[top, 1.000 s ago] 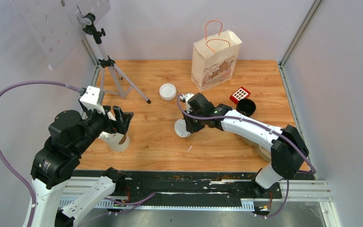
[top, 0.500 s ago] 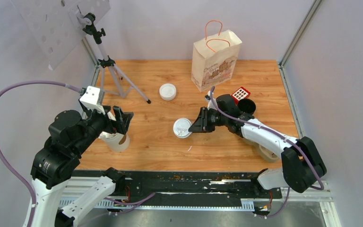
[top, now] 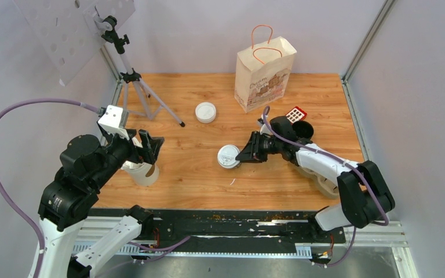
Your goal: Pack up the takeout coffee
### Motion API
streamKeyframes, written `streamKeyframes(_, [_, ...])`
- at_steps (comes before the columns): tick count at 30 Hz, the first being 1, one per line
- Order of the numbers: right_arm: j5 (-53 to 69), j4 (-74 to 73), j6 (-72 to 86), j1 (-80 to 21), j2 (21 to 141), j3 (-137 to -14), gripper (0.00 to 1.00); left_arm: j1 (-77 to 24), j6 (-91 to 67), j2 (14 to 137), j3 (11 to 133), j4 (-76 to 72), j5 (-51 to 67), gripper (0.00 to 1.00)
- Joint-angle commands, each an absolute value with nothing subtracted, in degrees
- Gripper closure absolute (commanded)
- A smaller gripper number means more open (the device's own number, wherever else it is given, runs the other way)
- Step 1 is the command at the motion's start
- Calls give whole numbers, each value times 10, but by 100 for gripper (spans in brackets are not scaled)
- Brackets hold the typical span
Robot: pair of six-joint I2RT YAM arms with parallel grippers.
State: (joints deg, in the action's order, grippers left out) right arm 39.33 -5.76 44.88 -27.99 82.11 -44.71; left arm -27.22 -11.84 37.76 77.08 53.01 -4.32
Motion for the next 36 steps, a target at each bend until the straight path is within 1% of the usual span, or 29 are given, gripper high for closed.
streamKeyframes(1, [401, -47, 442, -267, 831, -455, 79, -269, -125, 375, 763, 501, -34, 0])
streamKeyframes(7, [411, -44, 450, -245, 847, -458, 77, -269, -123, 376, 759, 497, -36, 0])
streamKeyframes(13, [407, -59, 446, -231, 853, -467, 66, -270, -123, 375, 754, 493, -35, 0])
streamKeyframes(17, [403, -75, 437, -223, 852, -475, 62, -270, -122, 374, 754, 492, -36, 0])
streamKeyframes(22, [365, -147, 390, -223, 829, -514, 55, -270, -121, 372, 756, 496, -38, 0])
streamKeyframes(26, [307, -221, 343, -224, 803, -551, 44, -270, -121, 373, 757, 496, -37, 0])
streamKeyframes(29, [253, -262, 293, -235, 794, -584, 33, -270, -122, 372, 759, 495, -40, 0])
streamKeyframes(32, [169, -320, 191, -280, 802, -649, 18, -270, -123, 370, 764, 496, -44, 0])
streamKeyframes(36, [81, -347, 122, -345, 811, -699, 8, -270, -126, 365, 762, 496, -46, 0])
